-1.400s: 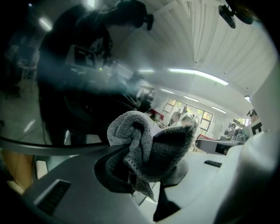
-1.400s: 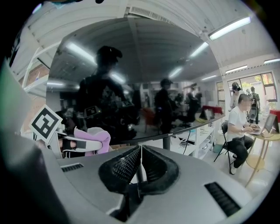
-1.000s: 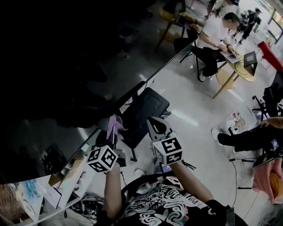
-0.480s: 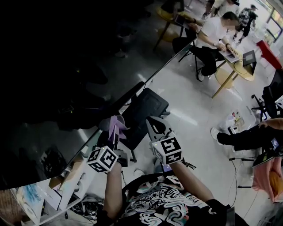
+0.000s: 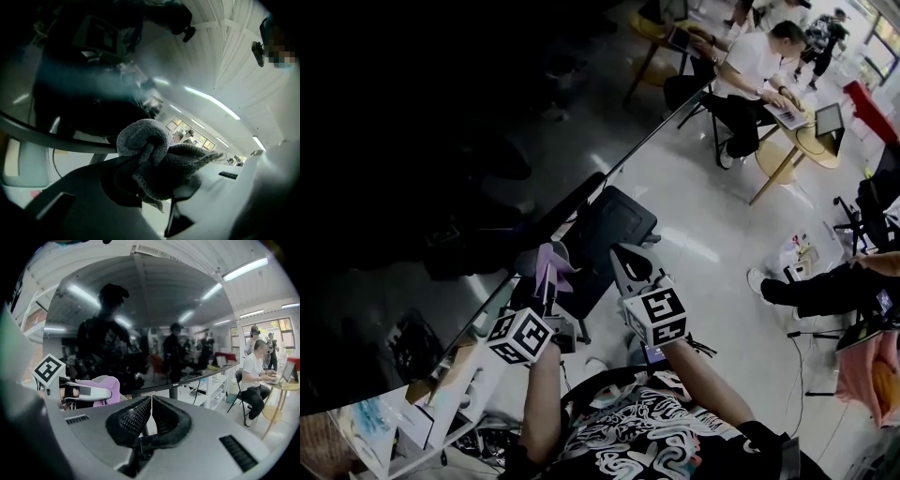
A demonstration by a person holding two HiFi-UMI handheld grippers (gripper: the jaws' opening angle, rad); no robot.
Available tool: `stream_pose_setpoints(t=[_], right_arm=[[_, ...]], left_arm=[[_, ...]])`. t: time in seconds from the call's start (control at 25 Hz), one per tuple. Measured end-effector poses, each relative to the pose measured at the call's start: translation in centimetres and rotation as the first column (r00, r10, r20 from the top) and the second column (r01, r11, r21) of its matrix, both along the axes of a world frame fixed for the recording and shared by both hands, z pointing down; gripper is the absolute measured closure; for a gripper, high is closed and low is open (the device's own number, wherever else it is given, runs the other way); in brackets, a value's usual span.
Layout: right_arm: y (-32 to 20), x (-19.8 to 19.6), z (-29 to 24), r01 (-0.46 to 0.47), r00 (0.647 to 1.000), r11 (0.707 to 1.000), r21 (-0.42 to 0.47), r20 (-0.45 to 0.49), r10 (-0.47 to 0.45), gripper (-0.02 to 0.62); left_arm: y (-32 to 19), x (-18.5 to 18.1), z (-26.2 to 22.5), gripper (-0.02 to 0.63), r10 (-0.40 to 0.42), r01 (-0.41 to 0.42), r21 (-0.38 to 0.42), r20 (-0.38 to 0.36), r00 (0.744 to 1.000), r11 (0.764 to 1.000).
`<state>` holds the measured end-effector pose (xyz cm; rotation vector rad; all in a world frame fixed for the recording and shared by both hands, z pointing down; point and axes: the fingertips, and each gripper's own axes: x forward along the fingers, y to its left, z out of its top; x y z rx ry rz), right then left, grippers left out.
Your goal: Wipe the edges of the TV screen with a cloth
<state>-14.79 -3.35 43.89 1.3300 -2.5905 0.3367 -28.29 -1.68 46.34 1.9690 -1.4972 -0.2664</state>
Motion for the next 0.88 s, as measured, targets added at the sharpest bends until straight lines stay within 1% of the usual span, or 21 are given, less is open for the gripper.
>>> stream_pose_setpoints(t=[0.88], right_arm=[[-1.9,2.9,0.4,-0.054,0.999,0.999,0.000,0.002,0.054,0.565]], left_arm=[[-2.3,2.2,0.2,0.494,0.044,-0.045,-0.010,-0.034,0.998,0.999]])
